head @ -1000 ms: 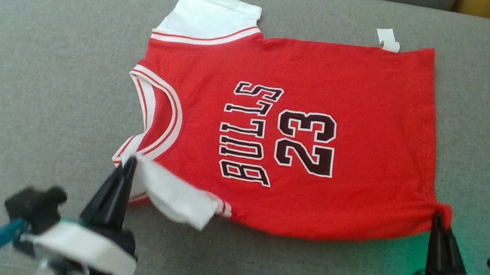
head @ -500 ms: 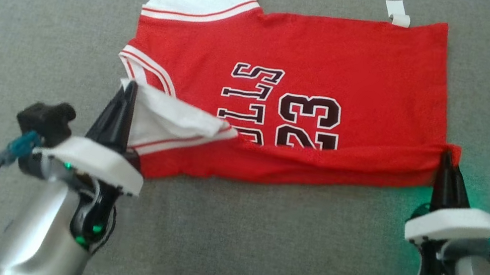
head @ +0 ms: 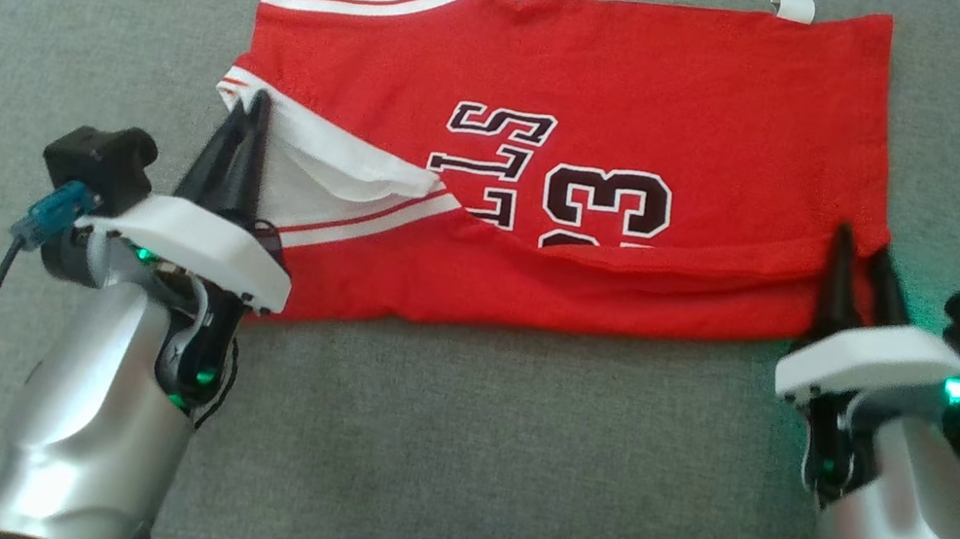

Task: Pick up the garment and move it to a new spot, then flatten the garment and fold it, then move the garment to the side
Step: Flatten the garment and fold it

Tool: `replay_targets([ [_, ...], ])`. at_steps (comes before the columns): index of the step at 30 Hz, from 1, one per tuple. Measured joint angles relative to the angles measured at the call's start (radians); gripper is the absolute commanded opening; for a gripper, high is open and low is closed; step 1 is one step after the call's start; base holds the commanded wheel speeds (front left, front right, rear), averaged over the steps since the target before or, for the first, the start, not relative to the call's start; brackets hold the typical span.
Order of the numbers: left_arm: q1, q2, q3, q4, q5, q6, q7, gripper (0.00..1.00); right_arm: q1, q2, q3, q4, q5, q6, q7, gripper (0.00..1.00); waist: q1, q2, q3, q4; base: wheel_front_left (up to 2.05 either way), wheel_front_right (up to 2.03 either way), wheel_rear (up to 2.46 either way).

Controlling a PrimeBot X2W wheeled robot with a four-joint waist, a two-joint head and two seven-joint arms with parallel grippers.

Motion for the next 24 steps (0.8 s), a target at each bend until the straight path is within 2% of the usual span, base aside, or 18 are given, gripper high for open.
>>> replay_targets([
  [5,0.006,-0.010,0.021,-0.039,0.008,-0.015,-0.001,1.00,-0.074,-0.002,0.008,0.043,0.002,0.000,-0.016,1.00,0.0000,0.0000,-0.005,0.005,0.00,0.00,0.00],
  [12,0.092,-0.015,0.042,-0.112,0.015,-0.032,-0.001,1.00,-0.090,-0.002,-0.025,0.051,-0.018,0.000,-0.030,1.00,0.0000,0.0000,-0.027,0.017,0.00,0.00,0.00],
  [15,0.160,-0.015,0.044,-0.143,0.014,-0.038,-0.001,1.00,-0.086,-0.002,-0.066,0.001,-0.053,0.000,-0.035,1.00,-0.0001,0.0000,-0.042,0.021,0.00,0.00,0.00],
  [19,0.266,-0.003,0.042,-0.181,-0.010,-0.040,0.010,1.00,-0.027,-0.003,-0.120,-0.142,-0.122,0.000,-0.037,1.00,-0.0001,0.0000,-0.067,0.028,0.00,0.00,0.00],
  [24,0.384,0.035,0.039,-0.239,-0.026,-0.039,0.114,1.00,0.135,-0.002,-0.138,-0.258,-0.159,0.000,-0.037,1.00,-0.0001,0.0000,-0.094,0.043,0.00,0.00,0.00],
])
